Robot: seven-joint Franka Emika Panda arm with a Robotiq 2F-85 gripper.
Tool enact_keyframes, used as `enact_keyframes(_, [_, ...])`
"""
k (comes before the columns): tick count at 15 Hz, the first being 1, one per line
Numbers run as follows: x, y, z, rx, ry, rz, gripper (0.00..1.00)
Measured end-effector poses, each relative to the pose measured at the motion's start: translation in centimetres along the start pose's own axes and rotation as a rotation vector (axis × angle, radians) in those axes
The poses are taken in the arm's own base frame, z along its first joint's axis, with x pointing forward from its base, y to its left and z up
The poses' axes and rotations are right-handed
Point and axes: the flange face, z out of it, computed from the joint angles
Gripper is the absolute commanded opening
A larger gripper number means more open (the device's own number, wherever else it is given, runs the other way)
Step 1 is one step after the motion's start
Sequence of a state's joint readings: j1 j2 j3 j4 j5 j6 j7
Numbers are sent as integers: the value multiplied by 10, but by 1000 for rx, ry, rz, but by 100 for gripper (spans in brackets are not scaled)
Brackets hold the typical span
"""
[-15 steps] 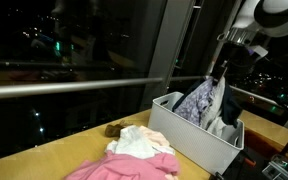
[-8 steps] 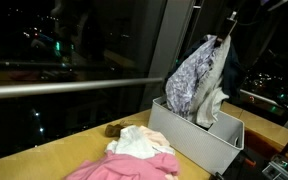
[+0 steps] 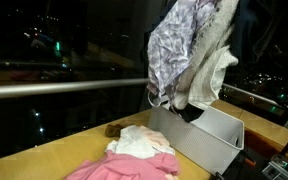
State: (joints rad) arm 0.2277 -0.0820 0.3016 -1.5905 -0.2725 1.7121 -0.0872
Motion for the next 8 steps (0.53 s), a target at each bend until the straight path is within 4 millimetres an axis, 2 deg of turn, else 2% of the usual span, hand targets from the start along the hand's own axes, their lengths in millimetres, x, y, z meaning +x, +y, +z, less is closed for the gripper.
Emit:
enact_keyframes(3, [21,-31,-27,-18,5,-47,0])
enact_keyframes(5, [35,-48,-26,-17,-10,-76,0])
enact_keyframes(8, [57,-72,-7,-3,-40,-112,0])
